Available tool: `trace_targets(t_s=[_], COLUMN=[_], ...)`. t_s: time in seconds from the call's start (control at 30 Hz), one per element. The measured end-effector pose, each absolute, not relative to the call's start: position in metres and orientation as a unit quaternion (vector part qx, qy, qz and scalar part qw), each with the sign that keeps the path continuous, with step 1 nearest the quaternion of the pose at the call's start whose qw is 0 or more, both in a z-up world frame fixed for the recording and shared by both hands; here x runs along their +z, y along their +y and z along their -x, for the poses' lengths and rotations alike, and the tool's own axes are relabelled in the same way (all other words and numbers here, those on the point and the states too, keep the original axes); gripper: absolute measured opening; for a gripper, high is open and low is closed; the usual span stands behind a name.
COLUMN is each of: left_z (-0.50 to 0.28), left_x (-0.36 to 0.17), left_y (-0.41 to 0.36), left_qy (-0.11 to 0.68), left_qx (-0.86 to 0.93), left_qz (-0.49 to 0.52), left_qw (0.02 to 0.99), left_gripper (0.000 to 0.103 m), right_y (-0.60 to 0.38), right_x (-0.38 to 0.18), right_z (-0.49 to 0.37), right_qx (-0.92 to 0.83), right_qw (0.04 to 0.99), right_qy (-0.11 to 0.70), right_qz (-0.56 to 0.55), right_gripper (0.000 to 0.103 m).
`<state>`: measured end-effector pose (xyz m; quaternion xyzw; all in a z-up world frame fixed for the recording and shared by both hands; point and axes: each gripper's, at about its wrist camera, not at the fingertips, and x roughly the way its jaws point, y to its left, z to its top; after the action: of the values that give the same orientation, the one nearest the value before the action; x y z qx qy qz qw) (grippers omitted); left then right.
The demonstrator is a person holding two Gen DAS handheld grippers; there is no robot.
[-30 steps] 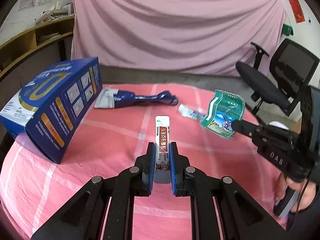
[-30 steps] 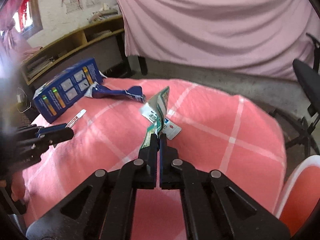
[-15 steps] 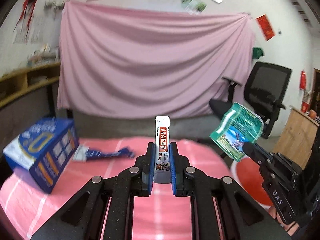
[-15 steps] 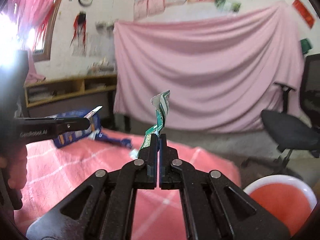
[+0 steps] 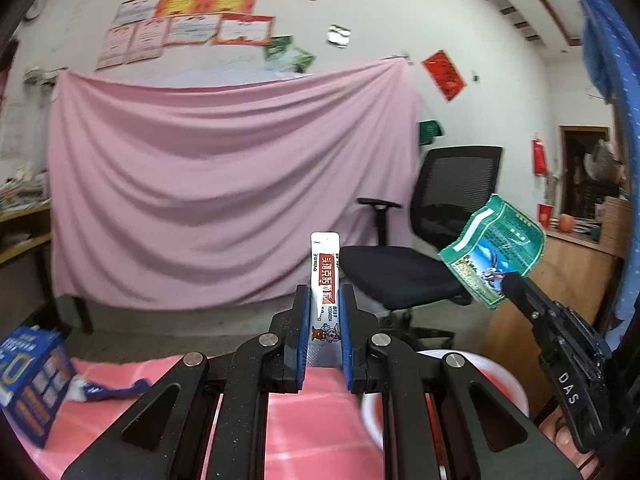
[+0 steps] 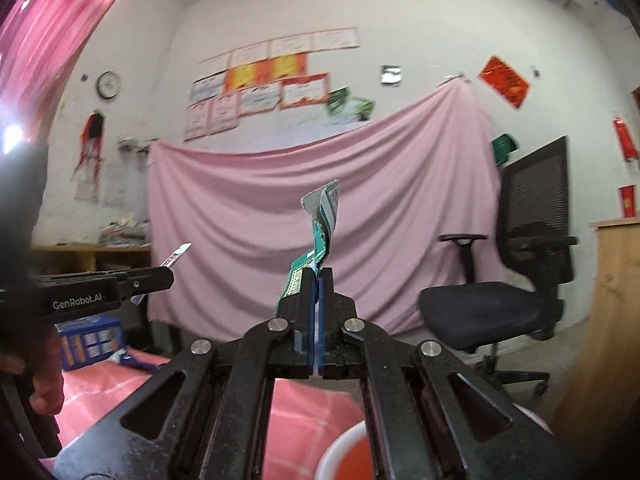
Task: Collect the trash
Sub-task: 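Lift the white tube and green packet off the table with both tools, then carry the tube and packet over the bucket and open both tools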
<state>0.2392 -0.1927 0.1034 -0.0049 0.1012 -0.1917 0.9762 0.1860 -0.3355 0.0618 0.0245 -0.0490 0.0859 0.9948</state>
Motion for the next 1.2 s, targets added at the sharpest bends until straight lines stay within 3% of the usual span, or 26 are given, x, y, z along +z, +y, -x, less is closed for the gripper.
trace_targets(t_s=[0.5,1.2], left_z=[-0.269,-0.296], left_x=[0.070,0.019], left_y=[-0.296,-0.319], left_qy=[0.201,0.322], left_qx=[-0.263,-0.280], left_qz=[0.002,-0.013], left_qw=[0.944,0.904], left_gripper=[0.011,0.011], right_y=[-0.403,-0.429], right_x=[0.050,0.005], right_z=[-0.191,-0.240], right_qx=[0.004,0.004], right_qw=[0.999,0.975], right_qy=[0.021,0.215], right_qz=[-0.044,-0.055], right_gripper=[0.019,0.019])
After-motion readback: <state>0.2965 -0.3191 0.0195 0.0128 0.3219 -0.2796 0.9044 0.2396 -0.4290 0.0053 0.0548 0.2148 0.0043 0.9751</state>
